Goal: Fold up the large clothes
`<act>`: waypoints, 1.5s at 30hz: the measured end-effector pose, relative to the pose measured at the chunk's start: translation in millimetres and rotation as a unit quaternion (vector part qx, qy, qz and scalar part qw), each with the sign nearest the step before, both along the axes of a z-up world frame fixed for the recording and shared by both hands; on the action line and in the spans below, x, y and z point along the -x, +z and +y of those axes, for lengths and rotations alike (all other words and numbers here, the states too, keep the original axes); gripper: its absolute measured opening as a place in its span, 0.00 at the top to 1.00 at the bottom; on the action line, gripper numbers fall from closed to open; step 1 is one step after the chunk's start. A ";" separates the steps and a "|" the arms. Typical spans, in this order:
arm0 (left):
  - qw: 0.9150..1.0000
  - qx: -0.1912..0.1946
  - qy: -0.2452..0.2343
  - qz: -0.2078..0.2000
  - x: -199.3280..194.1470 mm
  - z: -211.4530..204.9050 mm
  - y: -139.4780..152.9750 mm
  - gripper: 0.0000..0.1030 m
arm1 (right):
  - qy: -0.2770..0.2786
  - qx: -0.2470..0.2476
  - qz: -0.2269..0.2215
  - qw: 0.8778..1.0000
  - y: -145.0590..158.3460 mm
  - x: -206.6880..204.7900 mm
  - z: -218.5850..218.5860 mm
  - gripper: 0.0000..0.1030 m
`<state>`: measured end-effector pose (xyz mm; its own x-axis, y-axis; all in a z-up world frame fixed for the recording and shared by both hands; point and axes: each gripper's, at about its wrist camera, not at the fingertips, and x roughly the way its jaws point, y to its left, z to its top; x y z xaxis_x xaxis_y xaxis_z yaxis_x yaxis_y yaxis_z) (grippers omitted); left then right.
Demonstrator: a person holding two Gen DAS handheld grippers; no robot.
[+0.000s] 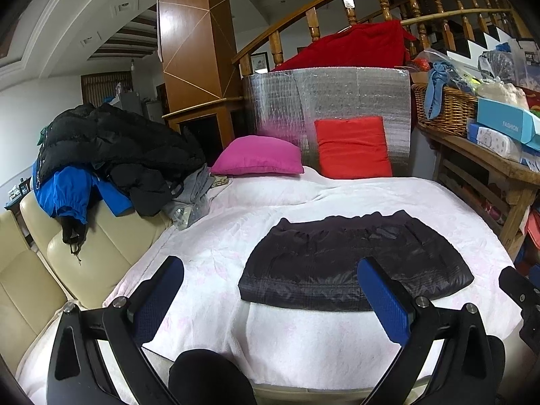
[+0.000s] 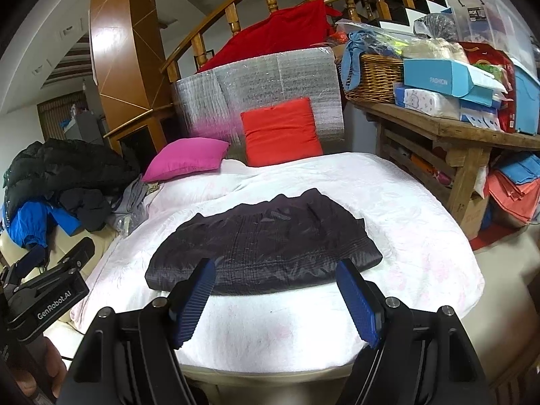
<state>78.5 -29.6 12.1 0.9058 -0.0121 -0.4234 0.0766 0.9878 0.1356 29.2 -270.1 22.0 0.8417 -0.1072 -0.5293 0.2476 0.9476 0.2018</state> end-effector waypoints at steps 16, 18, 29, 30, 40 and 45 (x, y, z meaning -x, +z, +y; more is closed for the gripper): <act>1.000 0.003 0.001 -0.001 -1.5 7.5 0.3 0.01 | -0.001 0.000 -0.002 1.000 1.7 -3.1 1.4 0.25; 1.000 0.004 0.001 0.000 -1.4 7.6 0.0 0.01 | -0.002 -0.001 -0.003 1.000 1.6 -3.2 1.6 0.25; 1.000 0.000 -0.001 0.002 -1.7 7.6 -1.8 0.01 | -0.001 -0.003 0.000 1.000 0.5 -4.4 -0.8 0.25; 1.000 0.000 -0.001 0.003 -2.1 7.7 -1.8 0.01 | -0.002 -0.003 0.001 1.000 0.0 -4.8 -0.9 0.25; 1.000 0.002 0.001 0.007 -4.6 9.3 -4.2 0.01 | -0.001 -0.003 0.009 1.000 -5.4 -9.7 -0.7 0.25; 1.000 0.001 0.002 0.006 -6.6 10.1 -5.2 0.01 | 0.000 -0.003 0.014 1.000 -8.4 -13.9 1.1 0.25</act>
